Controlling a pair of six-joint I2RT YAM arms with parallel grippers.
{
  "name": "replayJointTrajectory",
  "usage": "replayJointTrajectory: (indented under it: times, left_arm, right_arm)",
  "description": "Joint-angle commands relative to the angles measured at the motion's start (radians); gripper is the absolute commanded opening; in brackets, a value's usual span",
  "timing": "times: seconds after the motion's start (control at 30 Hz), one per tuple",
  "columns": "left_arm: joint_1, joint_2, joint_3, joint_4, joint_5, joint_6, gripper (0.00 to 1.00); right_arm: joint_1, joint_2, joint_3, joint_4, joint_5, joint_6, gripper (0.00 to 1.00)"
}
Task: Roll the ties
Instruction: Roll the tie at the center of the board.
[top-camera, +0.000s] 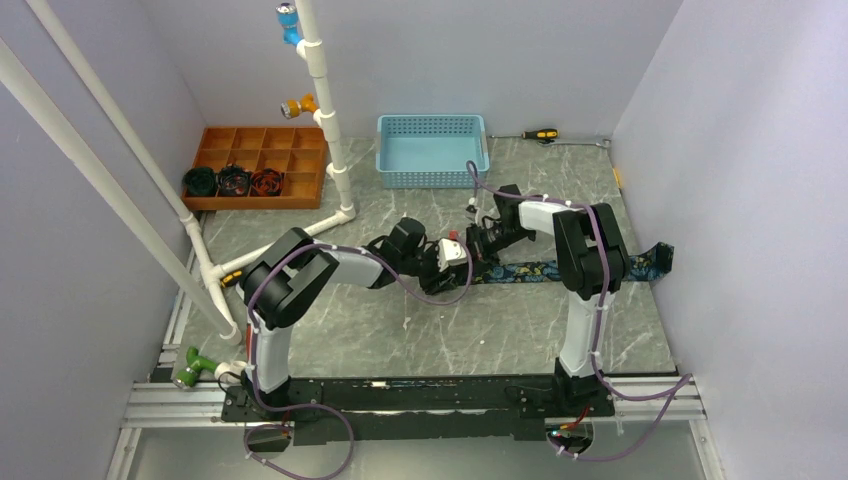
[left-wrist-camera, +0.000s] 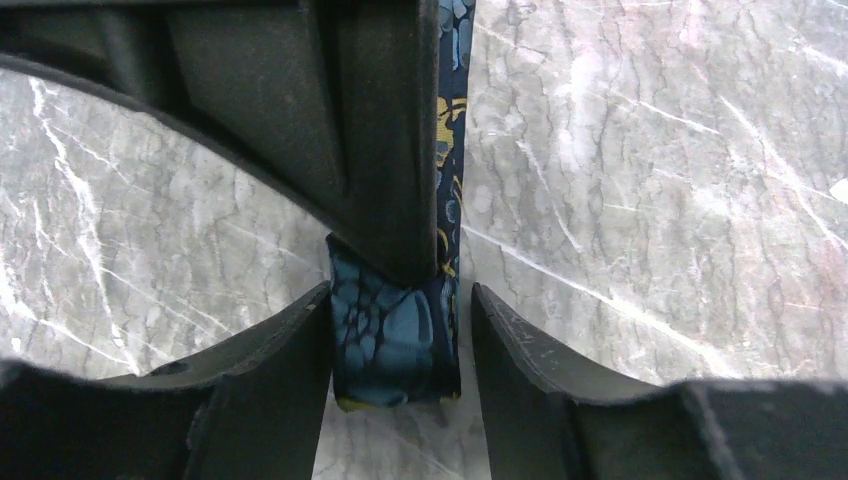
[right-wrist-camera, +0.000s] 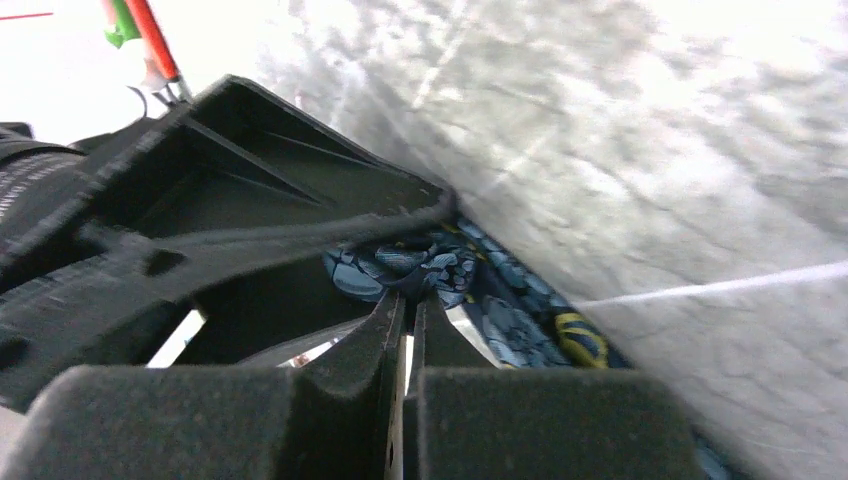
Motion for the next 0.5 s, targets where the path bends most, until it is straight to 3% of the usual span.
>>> replayJointTrajectory:
  times: [0.0, 0.17, 0.47]
  left_arm:
    - [0.02, 0.062, -0.038, -0.215, -0.013, 0.004, 0.63]
    - [0.039, 0.035, -0.063, -0.073, 0.05, -0.008, 0.77]
    - [0.044, 0.021, -0.157, 0.209, 0.088, -0.039, 0.79]
  right_arm:
    - [-0.031, 0.055, 0.004, 0.001, 0.171, -0.033, 0.0]
    - [-0.065, 0.115, 0.013, -0.01, 0.214, -0.052, 0.0]
    - [-0.1, 0.156, 0.033, -0.064, 0.295, -0.124, 0.0]
